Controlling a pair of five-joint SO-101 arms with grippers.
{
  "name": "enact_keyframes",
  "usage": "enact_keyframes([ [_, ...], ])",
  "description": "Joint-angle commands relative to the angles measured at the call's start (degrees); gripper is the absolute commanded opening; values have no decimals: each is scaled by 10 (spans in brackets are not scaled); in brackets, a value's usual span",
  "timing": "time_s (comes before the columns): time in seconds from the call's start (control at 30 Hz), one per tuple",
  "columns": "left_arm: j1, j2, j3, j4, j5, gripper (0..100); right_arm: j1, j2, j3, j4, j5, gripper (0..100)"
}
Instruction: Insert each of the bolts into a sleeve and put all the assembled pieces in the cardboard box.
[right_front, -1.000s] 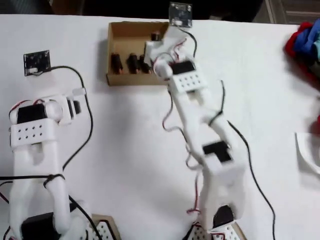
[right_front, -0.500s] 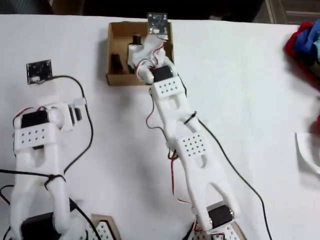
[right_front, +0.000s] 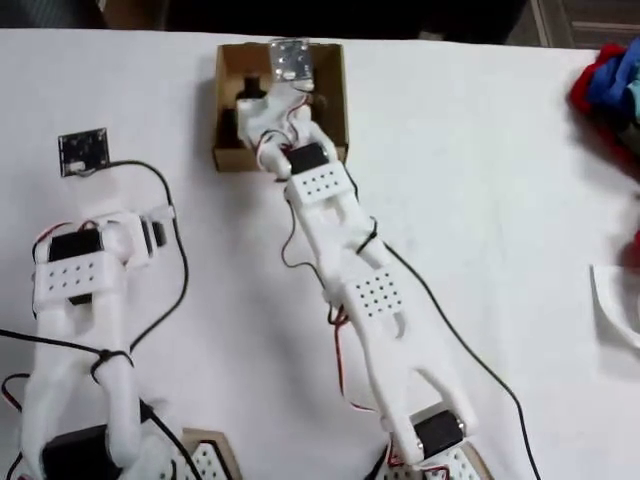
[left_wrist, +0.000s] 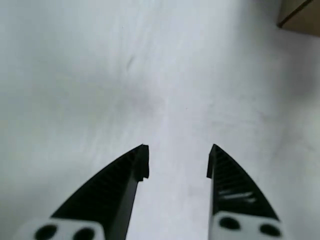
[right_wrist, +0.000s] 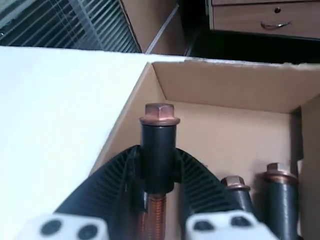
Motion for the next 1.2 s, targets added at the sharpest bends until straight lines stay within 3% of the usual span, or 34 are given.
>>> enact_keyframes([
  [0.0, -4, -21, -2, -11, -4, 210, -4, -16, 8, -18, 4, 19],
  [0.27, -4, -21, -2, -11, -4, 210, -2, -17, 40, -19, -40, 19],
  [1.17, -4, -21, -2, -7, -4, 210, -6, -2, 43, -18, -40, 19],
])
